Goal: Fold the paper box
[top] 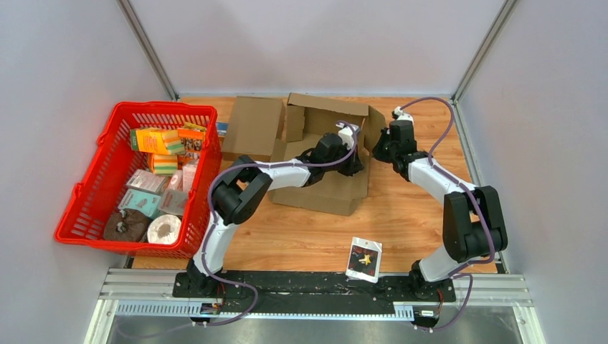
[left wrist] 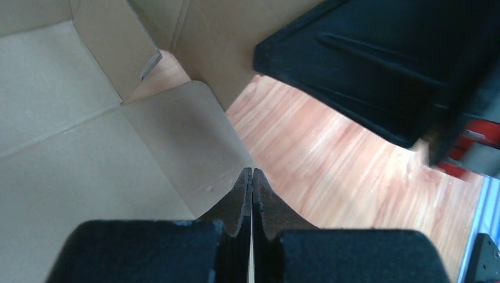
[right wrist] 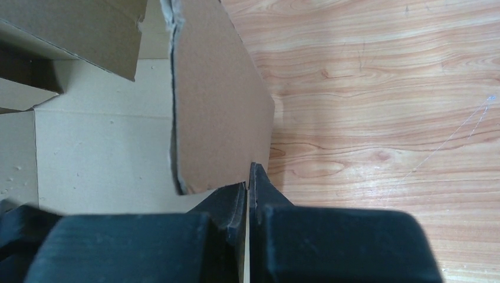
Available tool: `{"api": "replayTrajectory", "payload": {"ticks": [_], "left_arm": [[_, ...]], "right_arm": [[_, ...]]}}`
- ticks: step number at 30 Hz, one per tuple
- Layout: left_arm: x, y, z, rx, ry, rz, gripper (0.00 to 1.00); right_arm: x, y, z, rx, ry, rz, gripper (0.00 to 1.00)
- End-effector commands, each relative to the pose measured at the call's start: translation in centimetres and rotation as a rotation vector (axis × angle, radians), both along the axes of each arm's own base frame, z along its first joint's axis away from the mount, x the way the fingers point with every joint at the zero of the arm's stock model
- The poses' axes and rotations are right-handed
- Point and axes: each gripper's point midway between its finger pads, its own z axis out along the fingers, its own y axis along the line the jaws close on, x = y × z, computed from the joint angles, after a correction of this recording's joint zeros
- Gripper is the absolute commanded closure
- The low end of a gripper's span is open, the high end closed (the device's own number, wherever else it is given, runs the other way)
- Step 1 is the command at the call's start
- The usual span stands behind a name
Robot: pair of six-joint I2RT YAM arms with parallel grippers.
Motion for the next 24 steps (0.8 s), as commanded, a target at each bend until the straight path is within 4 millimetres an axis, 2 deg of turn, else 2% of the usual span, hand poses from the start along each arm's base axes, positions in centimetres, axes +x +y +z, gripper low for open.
{"api": "replayTrajectory", "payload": {"ticks": [1,4,5,7,9,10,14,16,17,18,19,21,24], "left_arm": [[1.0,-0.7,-1.8,0.009,0.104,0.042,1.0],[0.9,-0.9,-3.3,0.003,0.16,0.061,1.0],[0.8,-0.8,-5.0,0.031,0.195,0.07,1.0],[0.7,-0.6,-6.2,0.021,0.217,0.077,1.0],[0.6,0.0,-5.9,0.007,0.217,0.104,1.0],[0.4,0.4,-6.4,0.025,0.223,0.107,1.0],[0.1,0.8,-6.1,0.034,0.223,0.108,1.0],[0.1,1.1,-6.4,0.055,0.221,0.107,1.0],[0.2,1.4,-6.2,0.062,0.215,0.109,1.0],[0.3,1.6,-6.4,0.073,0.207,0.104,1.0],[0.4,1.6,-6.1,0.074,0.204,0.1,1.0],[0.4,1.7,-6.1,0.076,0.204,0.085,1.0],[0.4,2.0,-6.3,0.07,0.207,0.086,1.0]], "right_arm": [[1.6,0.8,2.2,0.046,-0.068,-0.011,1.0],[1.5,0.8,2.4,0.042,-0.071,-0.018,1.0],[1.4,0.8,2.5,0.041,-0.071,-0.02,1.0],[1.4,1.0,2.8,0.043,-0.069,-0.021,1.0],[1.3,1.1,3.0,0.039,-0.067,-0.023,1.0],[1.3,1.3,3.4,0.041,-0.073,-0.02,1.0],[1.3,1.3,3.7,0.041,-0.056,-0.033,1.0],[1.0,1.9,3.3,0.065,-0.029,-0.05,0.99],[0.7,2.2,2.8,0.078,-0.011,-0.06,0.96],[0.4,2.7,2.3,0.101,0.0,-0.063,0.89],[0.0,3.8,2.1,0.151,0.012,-0.068,0.78],[-0.6,4.5,1.7,0.189,0.012,-0.061,0.75],[-1.1,4.0,2.9,0.189,-0.01,-0.037,0.63]]}}
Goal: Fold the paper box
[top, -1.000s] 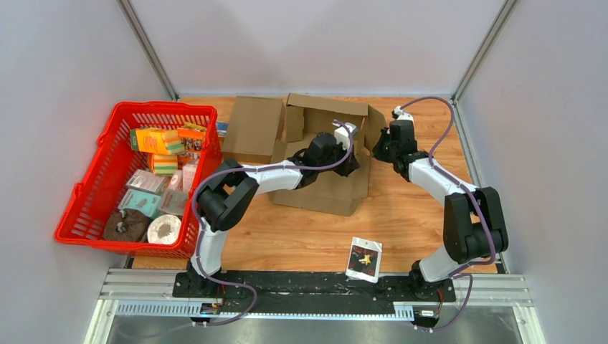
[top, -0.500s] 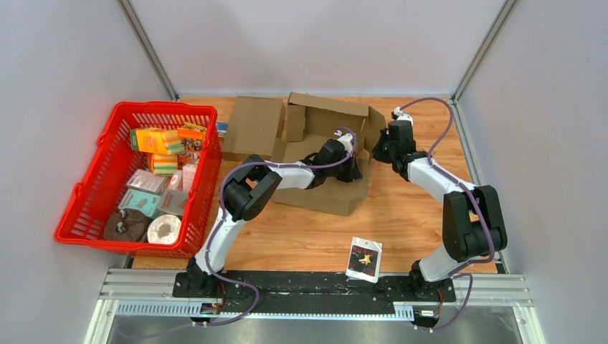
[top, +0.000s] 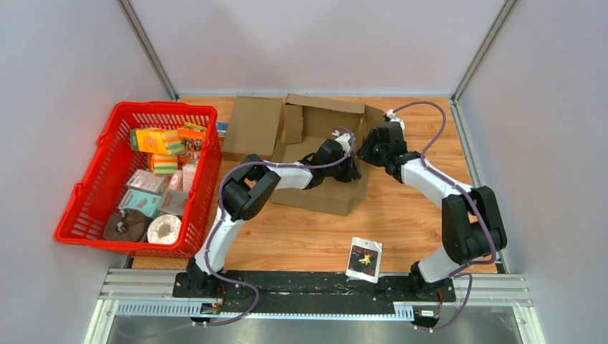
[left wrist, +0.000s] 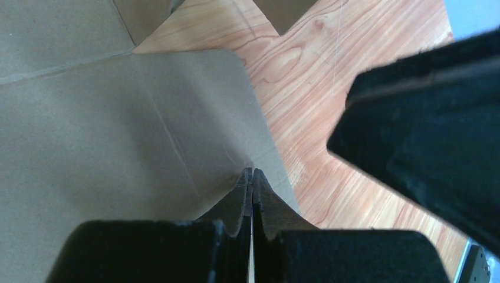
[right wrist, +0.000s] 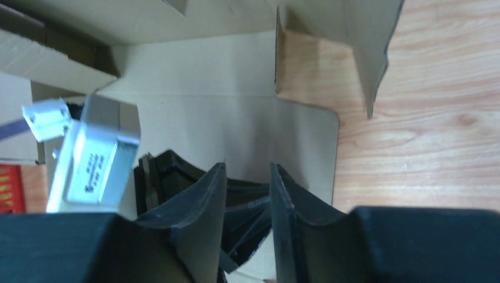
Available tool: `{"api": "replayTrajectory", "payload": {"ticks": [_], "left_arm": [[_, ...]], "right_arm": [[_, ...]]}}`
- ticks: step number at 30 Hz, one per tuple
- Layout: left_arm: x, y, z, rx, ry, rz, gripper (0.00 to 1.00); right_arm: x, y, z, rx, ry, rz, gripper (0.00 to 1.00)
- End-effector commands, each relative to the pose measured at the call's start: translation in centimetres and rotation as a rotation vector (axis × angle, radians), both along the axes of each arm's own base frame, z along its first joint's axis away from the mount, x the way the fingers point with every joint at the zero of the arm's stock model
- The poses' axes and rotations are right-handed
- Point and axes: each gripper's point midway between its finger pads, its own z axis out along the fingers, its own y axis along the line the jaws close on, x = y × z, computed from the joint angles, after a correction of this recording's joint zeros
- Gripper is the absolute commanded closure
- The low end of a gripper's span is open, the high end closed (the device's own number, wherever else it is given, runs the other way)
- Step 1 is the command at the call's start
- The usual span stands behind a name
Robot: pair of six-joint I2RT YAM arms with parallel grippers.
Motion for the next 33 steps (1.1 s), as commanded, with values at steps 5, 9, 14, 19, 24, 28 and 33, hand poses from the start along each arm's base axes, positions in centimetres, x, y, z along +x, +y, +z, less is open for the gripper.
{"api": "replayTrajectory", "payload": {"ticks": [5,9,14,19,24,28,33], "left_arm": [[0.1,1.7,0.1,0.036,0.001,0.0,1.0],[0.1,1.6,0.0,0.026,0.008,0.004,1.0],[0.2,1.3,0.2,0.015,0.012,0.0,1.0],[0.2,1.3,0.2,0.012,0.016,-0.001,1.0],[0.2,1.2,0.2,0.014,0.015,-0.01,1.0],[0.3,1.2,0.2,0.015,0.013,-0.013,1.0],[0.2,1.2,0.1,0.017,0.014,-0.017,1.0]], "right_arm": [[-1.9,-3.5,6.0,0.068,-0.12,0.033,0.49],[-2.3,-10.0,6.1,-0.018,-0.144,-0.118,0.48],[2.7,-12.3,6.1,-0.171,-0.14,0.007,0.41],[6.1,-9.8,2.7,-0.21,-0.102,0.289,0.38],[7.2,-6.8,2.5,-0.26,-0.225,0.524,0.37],[7.2,-3.1,3.0,-0.244,-0.31,0.658,0.36],[7.8,-1.6,2.8,-0.262,-0.349,0.708,0.35]]}}
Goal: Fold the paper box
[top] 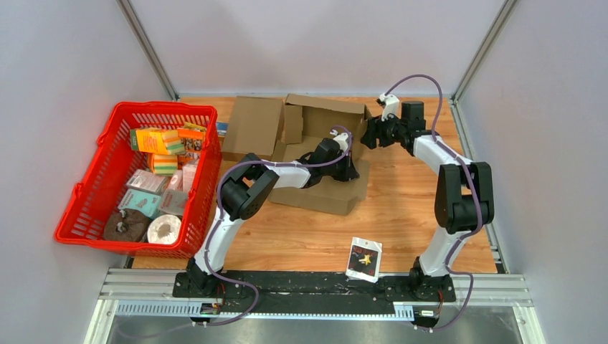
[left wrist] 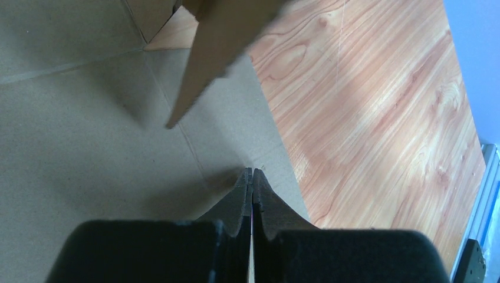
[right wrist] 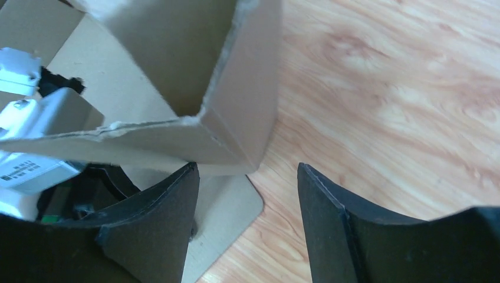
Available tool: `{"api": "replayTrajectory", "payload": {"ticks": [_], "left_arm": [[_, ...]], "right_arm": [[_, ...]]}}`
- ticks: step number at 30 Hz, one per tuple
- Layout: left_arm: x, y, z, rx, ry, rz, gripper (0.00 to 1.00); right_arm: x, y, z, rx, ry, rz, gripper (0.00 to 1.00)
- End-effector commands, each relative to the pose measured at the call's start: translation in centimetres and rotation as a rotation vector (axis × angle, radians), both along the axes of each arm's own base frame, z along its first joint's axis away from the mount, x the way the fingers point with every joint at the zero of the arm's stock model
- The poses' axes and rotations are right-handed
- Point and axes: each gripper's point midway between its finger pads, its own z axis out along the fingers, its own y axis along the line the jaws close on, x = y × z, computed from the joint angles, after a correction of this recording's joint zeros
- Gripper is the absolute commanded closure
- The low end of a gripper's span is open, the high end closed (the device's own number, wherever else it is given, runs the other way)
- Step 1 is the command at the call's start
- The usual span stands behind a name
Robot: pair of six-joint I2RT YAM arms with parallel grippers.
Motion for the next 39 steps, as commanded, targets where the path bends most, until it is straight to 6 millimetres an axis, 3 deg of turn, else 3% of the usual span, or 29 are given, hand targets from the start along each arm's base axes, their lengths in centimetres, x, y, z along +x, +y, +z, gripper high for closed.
{"api": "replayTrajectory", "payload": {"ticks": [1,11,15,20,24,29,30,35,38,39], "left_arm": [[0.0,0.5,0.1,0.026,0.001,-0.007,1.0],[0.0,0.5,0.2,0.021,0.0,-0.009,1.0],[0.0,0.5,0.2,0.021,-0.001,-0.011,1.0],[0.1,0.6,0.1,0.023,-0.002,-0.011,1.0],[0.1,0.6,0.2,0.023,-0.005,-0.01,1.0],[0.1,0.6,0.2,0.024,-0.004,-0.012,1.0],[0.1,0.6,0.2,0.024,-0.004,-0.012,1.0],[0.1,0.7,0.1,0.026,-0.002,-0.011,1.0],[-0.2,0.9,1.7,-0.016,-0.039,-0.029,1.0],[-0.4,0.9,3.6,-0.051,-0.08,-0.04,0.99]], "right_arm": [[2.3,1.9,2.2,-0.016,-0.156,0.113,0.35],[4.5,4.4,4.0,0.013,-0.283,0.086,0.35],[5.2,6.1,4.5,0.069,-0.308,0.049,0.43],[6.1,6.3,4.7,0.029,-0.368,-0.054,0.39],[6.4,6.9,4.0,0.005,-0.36,-0.106,0.57],[6.9,6.6,3.7,-0.048,-0.399,-0.198,0.67],[6.7,7.0,3.5,-0.04,-0.4,-0.191,0.76],[6.3,8.2,3.5,-0.055,-0.43,-0.178,0.99],[5.7,8.5,3.5,-0.066,-0.448,-0.175,1.0],[5.6,8.4,4.0,-0.066,-0.463,-0.179,1.0]]}}
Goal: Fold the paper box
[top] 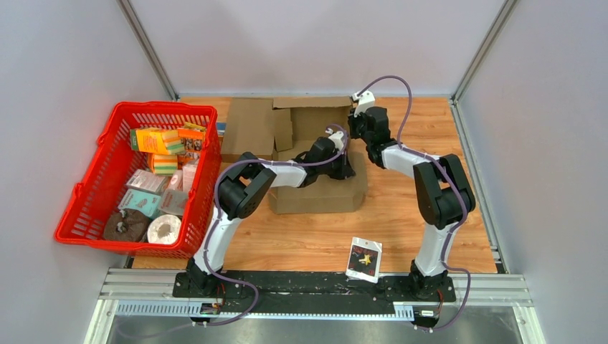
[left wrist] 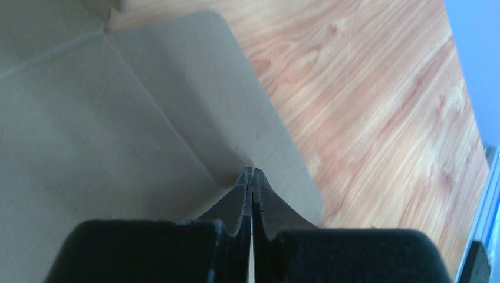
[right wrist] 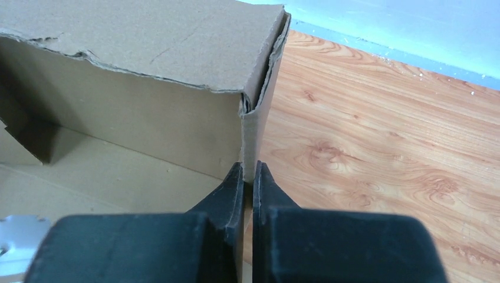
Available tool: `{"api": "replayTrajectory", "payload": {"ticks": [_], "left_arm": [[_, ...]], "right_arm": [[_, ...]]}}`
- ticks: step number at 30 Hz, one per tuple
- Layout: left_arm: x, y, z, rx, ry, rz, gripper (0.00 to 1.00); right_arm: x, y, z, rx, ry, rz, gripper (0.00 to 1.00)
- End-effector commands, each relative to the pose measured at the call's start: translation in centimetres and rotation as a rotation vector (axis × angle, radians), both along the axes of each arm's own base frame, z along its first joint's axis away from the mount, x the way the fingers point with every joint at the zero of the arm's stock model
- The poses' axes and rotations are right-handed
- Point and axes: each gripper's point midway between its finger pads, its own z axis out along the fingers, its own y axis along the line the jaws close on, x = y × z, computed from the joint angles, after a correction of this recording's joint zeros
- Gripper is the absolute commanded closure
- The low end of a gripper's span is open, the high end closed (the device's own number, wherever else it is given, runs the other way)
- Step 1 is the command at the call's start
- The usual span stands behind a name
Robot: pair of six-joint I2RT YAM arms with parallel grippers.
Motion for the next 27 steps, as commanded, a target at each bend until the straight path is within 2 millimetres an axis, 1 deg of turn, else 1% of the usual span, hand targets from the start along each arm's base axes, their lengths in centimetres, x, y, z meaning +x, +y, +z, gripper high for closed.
{"api": "replayTrajectory", "payload": {"ticks": [1,2,3,4,5,6,7,8,9,10,11,12,13,14,15,16,18,19,20,21,22,23,24,25,26,27], "left_arm": [[-1.4,0.5,4.5,-0.06,-0.103,-0.073,0.91],[-1.7,0.7,5.6,-0.077,-0.134,-0.083,0.87],[-2.3,1.2,7.8,-0.104,-0.186,-0.087,0.83],[-2.3,1.8,9.0,-0.097,-0.235,-0.084,0.77],[-2.3,2.6,9.9,-0.086,-0.264,-0.075,0.75],[-3.0,4.1,11.8,-0.075,-0.296,-0.06,0.74],[-2.6,5.4,12.6,-0.041,-0.346,-0.021,0.73],[-3.0,6.9,12.5,0.006,-0.342,-0.007,0.73],[-3.0,9.1,14.3,0.026,-0.373,0.038,0.73],[-2.0,11.4,14.4,0.103,-0.403,0.127,0.73],[-2.0,13.7,13.8,0.175,-0.38,0.172,0.74],[-1.2,16.6,14.8,0.215,-0.401,0.262,0.74],[0.0,19.5,14.9,0.288,-0.417,0.376,0.73],[0.2,21.4,14.5,0.337,-0.398,0.426,0.72],[0.7,22.9,14.7,0.354,-0.396,0.47,0.71],[1.8,25.4,14.7,0.383,-0.38,0.541,0.69],[2.6,27.0,14.5,0.41,-0.36,0.582,0.63],[2.9,27.4,14.4,0.433,-0.375,0.569,0.53],[3.4,27.4,14.9,0.434,-0.403,0.577,0.48],[3.9,27.4,14.1,0.463,-0.4,0.573,0.45],[4.3,28.2,13.9,0.501,-0.4,0.602,0.44],[5.0,28.6,14.2,0.507,-0.405,0.622,0.43],[5.5,28.7,13.6,0.515,-0.402,0.626,0.43],[5.9,28.6,13.5,0.504,-0.41,0.626,0.39],[6.8,28.9,13.7,0.48,-0.423,0.636,0.38],[7.8,28.6,13.4,0.473,-0.419,0.621,0.38]], "right_arm": [[-0.4,1.0,1.6,-0.023,-0.103,0.017,1.0],[-0.4,1.0,1.9,-0.026,-0.117,0.02,1.0],[-0.4,1.0,2.0,-0.035,-0.12,0.021,1.0],[-0.4,1.0,2.0,-0.039,-0.12,0.02,1.0],[-0.4,0.9,2.0,-0.041,-0.117,0.019,1.0],[-0.5,0.9,1.9,-0.047,-0.116,0.02,1.0],[-0.6,0.9,1.8,-0.05,-0.113,0.026,1.0],[-0.8,0.8,1.8,-0.052,-0.11,0.026,1.0],[-0.9,0.9,1.6,-0.054,-0.108,0.03,1.0],[-1.0,0.8,1.7,-0.054,-0.108,0.031,1.0],[-1.1,0.6,1.4,-0.056,-0.099,0.03,1.0],[-1.2,0.8,1.2,-0.054,-0.094,0.044,1.0],[-1.4,1.0,1.2,-0.051,-0.092,0.052,1.0],[-1.5,1.0,1.0,-0.053,-0.084,0.054,1.0],[-1.6,1.1,0.9,-0.05,-0.081,0.059,1.0],[-1.6,1.1,0.8,-0.046,-0.077,0.06,1.0],[-1.8,1.2,0.7,-0.045,-0.072,0.064,1.0],[-1.8,1.1,0.7,-0.045,-0.07,0.065,1.0],[-1.9,1.1,0.8,-0.046,-0.072,0.066,1.0],[-1.9,1.1,0.8,-0.043,-0.069,0.07,1.0],[-2.0,1.0,0.8,-0.041,-0.066,0.071,1.0],[-1.9,0.8,0.9,-0.035,-0.065,0.071,1.0],[-1.9,0.6,1.2,-0.029,-0.069,0.07,1.0],[-2.0,0.6,1.1,-0.024,-0.064,0.079,1.0],[-2.0,0.5,1.1,-0.019,-0.063,0.081,1.0],[-1.9,0.3,1.1,-0.014,-0.061,0.077,1.0]]}}
